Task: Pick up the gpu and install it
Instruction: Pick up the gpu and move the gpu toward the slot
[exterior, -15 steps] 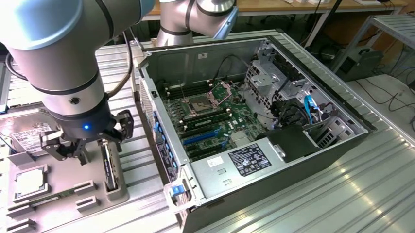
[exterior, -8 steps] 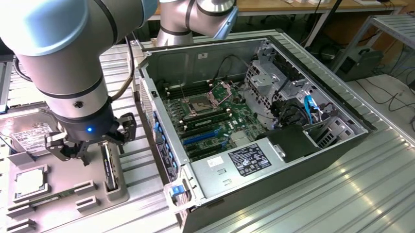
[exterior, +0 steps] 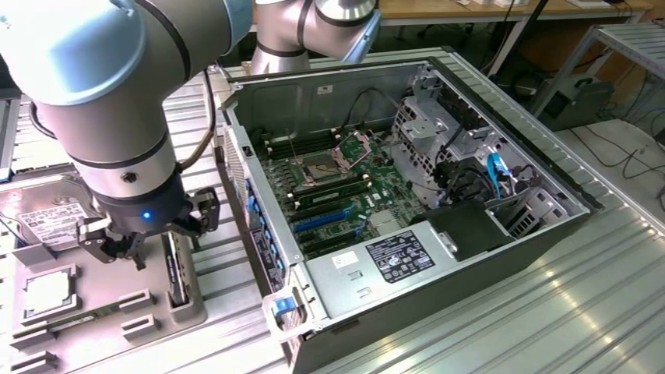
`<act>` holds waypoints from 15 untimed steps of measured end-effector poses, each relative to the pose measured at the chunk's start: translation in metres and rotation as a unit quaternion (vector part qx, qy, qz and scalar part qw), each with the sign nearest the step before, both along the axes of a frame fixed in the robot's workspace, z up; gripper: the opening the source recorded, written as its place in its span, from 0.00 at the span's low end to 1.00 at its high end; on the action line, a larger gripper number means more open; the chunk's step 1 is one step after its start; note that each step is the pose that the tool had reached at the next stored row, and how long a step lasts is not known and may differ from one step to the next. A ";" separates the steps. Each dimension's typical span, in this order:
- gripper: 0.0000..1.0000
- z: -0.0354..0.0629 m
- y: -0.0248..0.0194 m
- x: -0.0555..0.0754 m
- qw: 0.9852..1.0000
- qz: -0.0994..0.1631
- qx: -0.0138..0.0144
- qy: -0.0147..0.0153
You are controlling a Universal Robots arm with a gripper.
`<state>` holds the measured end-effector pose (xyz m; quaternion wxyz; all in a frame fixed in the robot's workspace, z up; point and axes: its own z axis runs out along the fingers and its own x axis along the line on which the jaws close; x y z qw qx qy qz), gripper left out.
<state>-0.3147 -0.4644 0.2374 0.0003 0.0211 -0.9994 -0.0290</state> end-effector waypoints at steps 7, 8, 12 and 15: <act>0.72 -0.0082 -0.0011 0.000 1.000 -0.003 0.000 0.000; 0.72 -0.0089 -0.0011 0.000 1.000 -0.003 0.000 0.000; 0.72 -0.0108 -0.0012 0.001 1.000 -0.007 0.000 0.000; 0.72 -0.0109 -0.0011 0.001 1.000 -0.007 0.000 0.000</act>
